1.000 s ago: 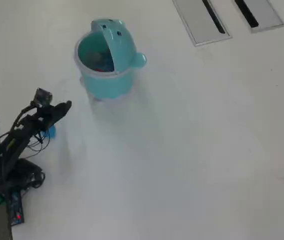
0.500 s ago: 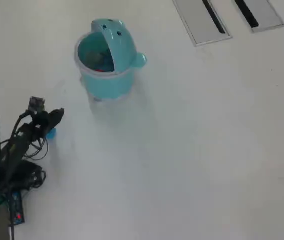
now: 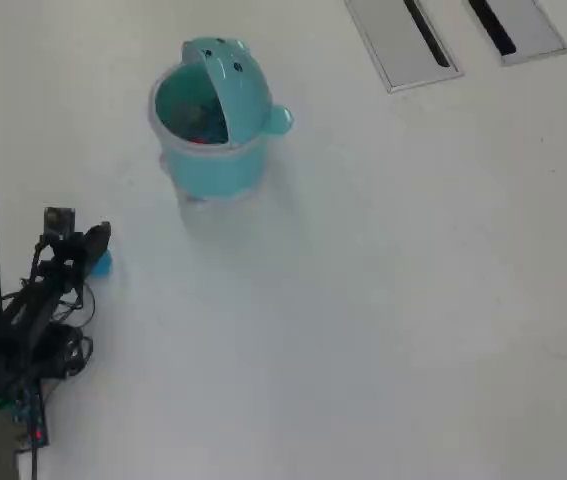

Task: Grasp RGB lego blocks and put them in the bin one by one.

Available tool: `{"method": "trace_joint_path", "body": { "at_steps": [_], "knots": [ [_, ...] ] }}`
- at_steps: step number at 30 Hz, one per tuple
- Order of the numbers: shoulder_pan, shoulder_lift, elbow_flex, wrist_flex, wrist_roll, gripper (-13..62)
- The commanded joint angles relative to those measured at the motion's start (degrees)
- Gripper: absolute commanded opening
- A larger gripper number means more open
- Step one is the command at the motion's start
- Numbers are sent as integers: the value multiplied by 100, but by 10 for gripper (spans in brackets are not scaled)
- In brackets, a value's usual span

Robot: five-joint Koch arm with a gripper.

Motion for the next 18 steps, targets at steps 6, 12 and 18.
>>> {"method": "trace_joint_path", "body": {
  "at_steps": [6, 12, 18],
  "knots": [
    [-53, 369, -272, 475, 62, 334],
    [-44, 369, 18, 615, 62, 334],
    [-62, 352, 352, 545, 185, 334]
  ]
}}
